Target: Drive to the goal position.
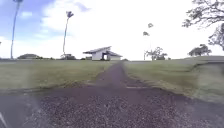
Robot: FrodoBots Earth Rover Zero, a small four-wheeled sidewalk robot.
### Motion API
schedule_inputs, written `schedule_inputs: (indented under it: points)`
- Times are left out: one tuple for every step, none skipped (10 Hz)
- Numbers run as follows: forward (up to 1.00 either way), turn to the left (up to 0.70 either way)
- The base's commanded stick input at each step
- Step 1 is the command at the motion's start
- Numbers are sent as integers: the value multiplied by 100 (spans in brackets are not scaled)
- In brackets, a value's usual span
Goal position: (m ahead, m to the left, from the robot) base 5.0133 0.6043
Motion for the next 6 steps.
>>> schedule_inputs:
  points:
    - [0, 0]
    - [0, 0]
    - [0, 0]
    - [0, 0]
    - [44, 0]
    - [70, 0]
